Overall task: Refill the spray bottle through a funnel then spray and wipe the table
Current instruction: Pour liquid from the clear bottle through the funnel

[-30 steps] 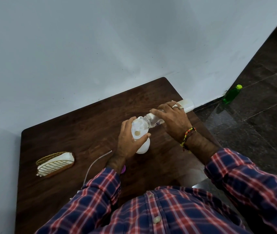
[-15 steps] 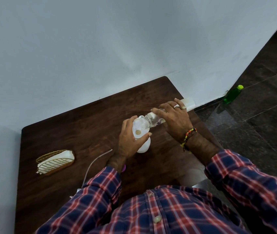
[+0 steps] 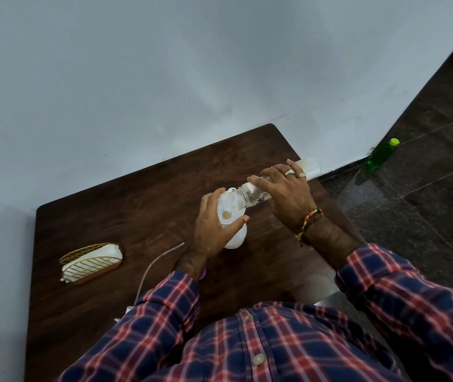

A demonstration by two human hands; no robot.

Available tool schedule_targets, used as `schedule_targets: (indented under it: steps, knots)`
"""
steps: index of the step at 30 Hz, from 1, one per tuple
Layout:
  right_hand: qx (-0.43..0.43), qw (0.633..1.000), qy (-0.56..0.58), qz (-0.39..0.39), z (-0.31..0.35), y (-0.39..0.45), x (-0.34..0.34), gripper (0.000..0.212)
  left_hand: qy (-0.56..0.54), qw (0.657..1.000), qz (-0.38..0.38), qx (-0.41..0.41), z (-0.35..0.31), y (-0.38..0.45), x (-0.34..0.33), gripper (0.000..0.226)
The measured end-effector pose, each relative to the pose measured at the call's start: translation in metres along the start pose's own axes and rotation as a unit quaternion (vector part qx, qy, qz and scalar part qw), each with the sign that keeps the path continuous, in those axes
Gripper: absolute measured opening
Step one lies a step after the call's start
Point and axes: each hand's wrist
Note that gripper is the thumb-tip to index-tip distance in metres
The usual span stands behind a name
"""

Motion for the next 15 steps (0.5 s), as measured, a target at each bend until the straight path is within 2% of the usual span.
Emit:
schedule_targets:
  steps: [15]
  knots:
    - [0.007,1.000,-0.010,-0.005,0.0019,0.0013,0.0016,0.062,-0.006,1.000,0.006,0.008,-0.0022,-0.0009,0.0009,0.084]
Point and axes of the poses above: each hand's wrist, its own y-axis towards the middle knuckle, its own x-axis out of the back of the hand, z = x × y, and after that the axes turned 10 degrees about z, right-handed
